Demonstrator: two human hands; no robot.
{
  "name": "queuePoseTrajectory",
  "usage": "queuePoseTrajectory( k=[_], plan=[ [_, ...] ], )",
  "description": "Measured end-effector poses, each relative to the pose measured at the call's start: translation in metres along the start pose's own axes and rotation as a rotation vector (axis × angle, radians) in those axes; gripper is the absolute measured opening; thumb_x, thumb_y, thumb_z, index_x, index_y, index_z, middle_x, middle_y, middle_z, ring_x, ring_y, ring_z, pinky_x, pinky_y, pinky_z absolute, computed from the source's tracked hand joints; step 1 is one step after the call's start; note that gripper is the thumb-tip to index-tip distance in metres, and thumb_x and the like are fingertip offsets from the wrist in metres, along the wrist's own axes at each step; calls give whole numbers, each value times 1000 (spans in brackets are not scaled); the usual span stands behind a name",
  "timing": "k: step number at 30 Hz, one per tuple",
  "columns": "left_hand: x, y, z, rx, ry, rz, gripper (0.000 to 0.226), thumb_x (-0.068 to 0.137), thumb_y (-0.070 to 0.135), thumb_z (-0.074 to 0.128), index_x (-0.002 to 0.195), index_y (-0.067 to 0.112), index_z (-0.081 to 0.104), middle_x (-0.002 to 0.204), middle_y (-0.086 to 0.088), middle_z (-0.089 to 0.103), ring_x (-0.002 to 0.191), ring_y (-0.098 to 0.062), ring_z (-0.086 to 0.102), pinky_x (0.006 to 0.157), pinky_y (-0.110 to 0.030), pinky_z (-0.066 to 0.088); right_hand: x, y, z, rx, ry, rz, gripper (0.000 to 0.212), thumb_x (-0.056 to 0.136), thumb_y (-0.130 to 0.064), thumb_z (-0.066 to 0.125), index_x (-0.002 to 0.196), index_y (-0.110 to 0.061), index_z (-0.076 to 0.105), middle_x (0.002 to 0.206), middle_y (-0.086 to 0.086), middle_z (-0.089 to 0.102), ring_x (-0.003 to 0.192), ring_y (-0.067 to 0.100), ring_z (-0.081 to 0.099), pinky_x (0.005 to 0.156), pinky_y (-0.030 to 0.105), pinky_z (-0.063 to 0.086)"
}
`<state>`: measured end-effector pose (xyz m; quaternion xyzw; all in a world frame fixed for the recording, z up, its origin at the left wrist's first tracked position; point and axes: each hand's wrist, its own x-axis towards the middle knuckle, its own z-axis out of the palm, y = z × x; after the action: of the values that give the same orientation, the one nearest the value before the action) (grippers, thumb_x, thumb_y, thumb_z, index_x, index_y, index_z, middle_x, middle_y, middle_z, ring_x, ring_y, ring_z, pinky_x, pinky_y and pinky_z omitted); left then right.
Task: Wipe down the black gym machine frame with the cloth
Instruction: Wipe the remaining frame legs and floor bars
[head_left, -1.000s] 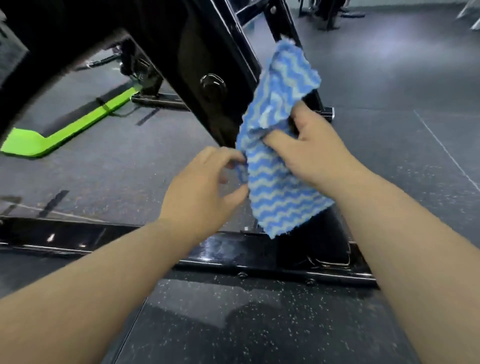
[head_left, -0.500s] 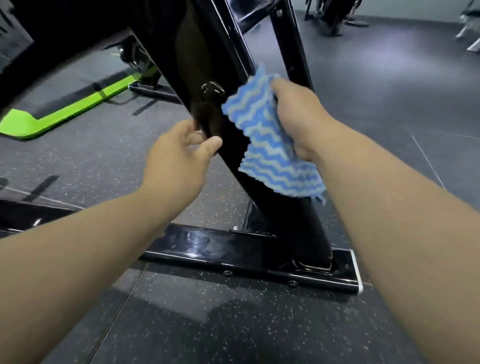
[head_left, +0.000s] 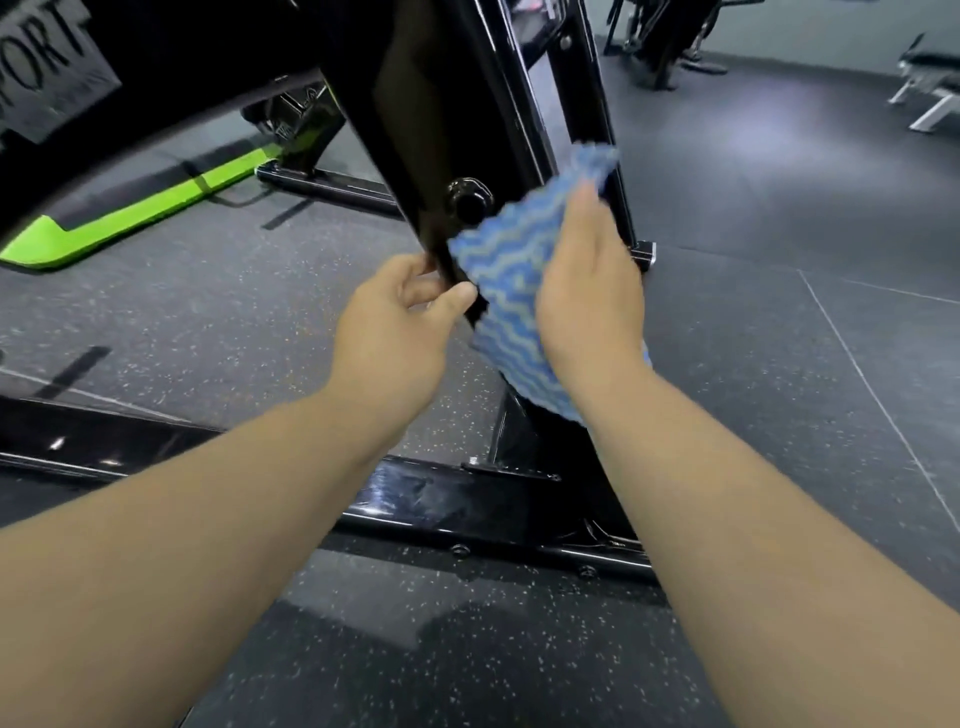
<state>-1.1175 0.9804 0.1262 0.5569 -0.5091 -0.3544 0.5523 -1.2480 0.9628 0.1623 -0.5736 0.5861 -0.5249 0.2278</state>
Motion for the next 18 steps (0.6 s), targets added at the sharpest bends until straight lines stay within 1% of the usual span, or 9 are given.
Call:
queuePoseTrajectory(
  k=[2, 4, 6, 8, 9, 10, 12, 14, 18],
  plan=[
    [1, 0, -1, -10, 1, 6, 19, 89, 28, 67, 103, 37, 58, 92, 13, 69, 93, -6, 67, 92, -42, 53, 14, -20, 5, 52, -28, -44, 52, 100, -54, 20, 89, -27, 63, 85, -12, 61, 88, 13, 56, 82, 32, 38],
    [2, -4, -3, -7, 6, 3, 22, 88, 29, 68, 109, 32, 59, 91, 12, 70, 93, -7, 67, 91, -43, 53, 26, -2, 3, 43, -123, 55, 51, 94, -64, 27, 64, -28, 48, 69, -13, 51, 71, 10, 50, 76, 29, 41],
    [0, -4, -1, -6, 12, -8, 26, 87, 30, 69, 112, 27, 62, 80, 16, 68, 90, -8, 67, 92, -44, 53, 27, 24, -8, 90, -246, 314, 49, 74, -77, 35, 61, -30, 43, 72, -8, 47, 75, 17, 48, 88, 33, 45],
    [-2, -1, -4, -31, -1, -33, 29, 82, 32, 71, 110, 29, 64, 73, 17, 65, 85, -9, 66, 93, -46, 52, 15, 41, -19, -38, -274, 444, 47, 77, -68, 36, 68, -23, 48, 77, -3, 48, 80, 21, 45, 87, 37, 44],
    [-1, 2, -7, -41, -27, -45, 26, 81, 30, 71, 106, 33, 64, 74, 16, 66, 85, -11, 66, 93, -47, 52, 5, 46, -23, -138, -192, 378, 38, 88, -52, 37, 72, -19, 47, 79, -2, 46, 79, 18, 44, 79, 33, 41],
    [0, 4, -11, -57, -71, -62, 24, 82, 25, 71, 103, 35, 63, 79, 15, 69, 86, -12, 67, 93, -46, 52, -6, 47, -24, -176, -23, 199, 23, 92, -34, 43, 75, -18, 44, 81, -3, 44, 77, 13, 41, 72, 28, 37],
    [3, 8, -19, -121, -191, -123, 35, 88, 10, 67, 113, 32, 59, 97, 10, 73, 90, -11, 70, 92, -36, 54, -26, 25, -19, -128, 236, -273, 11, 83, -7, 55, 84, -16, 49, 90, -1, 46, 79, 6, 42, 74, 16, 36],
    [1, 10, -31, -186, -285, -196, 41, 90, 4, 63, 126, 22, 55, 103, 3, 73, 89, -12, 71, 87, -28, 56, -25, 6, -1, -169, 190, -616, 16, 76, 3, 62, 90, -4, 63, 95, 9, 54, 85, 15, 51, 79, 15, 38],
    [-5, 10, -49, -107, -401, -257, 21, 91, 4, 61, 108, 16, 63, 89, -2, 76, 85, -11, 72, 80, -22, 57, -14, 15, 17, -431, 17, -961, 17, 81, -8, 61, 86, -12, 77, 89, 2, 68, 82, 23, 54, 71, 31, 39]
  ],
)
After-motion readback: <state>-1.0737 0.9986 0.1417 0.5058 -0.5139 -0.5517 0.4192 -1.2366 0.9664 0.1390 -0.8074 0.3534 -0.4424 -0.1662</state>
